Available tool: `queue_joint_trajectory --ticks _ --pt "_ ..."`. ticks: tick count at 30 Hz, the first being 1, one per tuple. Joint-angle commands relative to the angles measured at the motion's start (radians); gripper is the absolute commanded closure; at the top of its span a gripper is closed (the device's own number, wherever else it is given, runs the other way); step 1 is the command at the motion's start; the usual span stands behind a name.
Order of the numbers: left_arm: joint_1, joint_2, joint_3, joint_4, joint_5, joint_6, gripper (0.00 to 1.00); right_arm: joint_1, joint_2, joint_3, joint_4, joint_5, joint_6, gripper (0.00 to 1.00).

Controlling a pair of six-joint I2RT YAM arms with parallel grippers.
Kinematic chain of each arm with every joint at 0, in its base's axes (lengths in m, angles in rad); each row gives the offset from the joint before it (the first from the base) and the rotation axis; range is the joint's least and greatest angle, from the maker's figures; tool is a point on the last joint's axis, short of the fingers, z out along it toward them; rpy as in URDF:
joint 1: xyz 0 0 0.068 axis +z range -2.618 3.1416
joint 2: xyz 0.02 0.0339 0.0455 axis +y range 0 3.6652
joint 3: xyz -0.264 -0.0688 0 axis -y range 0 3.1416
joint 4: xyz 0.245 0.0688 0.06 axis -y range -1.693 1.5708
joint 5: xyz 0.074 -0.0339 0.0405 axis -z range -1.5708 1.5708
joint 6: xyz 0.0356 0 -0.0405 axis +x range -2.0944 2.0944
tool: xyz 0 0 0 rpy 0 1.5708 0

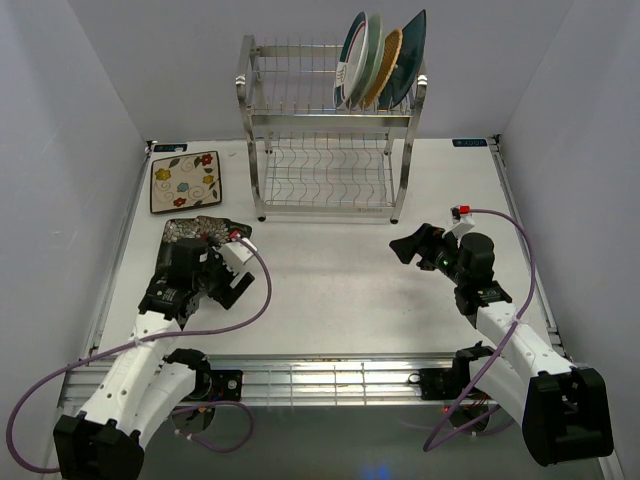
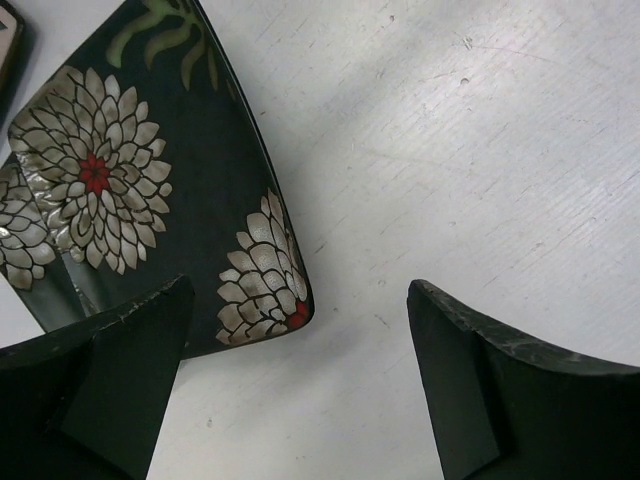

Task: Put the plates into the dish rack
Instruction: Pick up the plate at the center of the board.

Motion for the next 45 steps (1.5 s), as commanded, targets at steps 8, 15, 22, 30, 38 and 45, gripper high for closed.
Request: queue_joint_trajectory --ticks 8,15,22,30,38,45 --pt "-0.004 -0.094 -0.086 0.021 -0.004 0.069 0.02 -0.002 0.006 0.039 0.041 -0.003 0.017 0.1" --pt "-0.004 -0.103 -0.157 0.057 -0.053 0.106 0.02 -0.002 0.058 0.058 0.044 -0.038 0.016 0.1" --pt "-0.004 -0.113 -0.192 0.087 -0.082 0.109 0.02 -0.002 0.074 0.026 0.062 0.019 0.063 0.1" --pt "-0.004 -0.106 -0.175 0.087 -0.088 0.105 0.02 -0.002 0.031 -0.013 0.123 0.008 0.086 0.1" --pt "-0.004 -0.102 -0.16 0.09 -0.073 0.102 0.02 -0.002 0.002 -0.045 0.148 -0.023 0.128 0.1" --pt "-0.004 -0.082 -0.146 0.091 -0.074 0.105 0.02 -0.002 -0.02 -0.054 0.2 0.025 0.141 0.1"
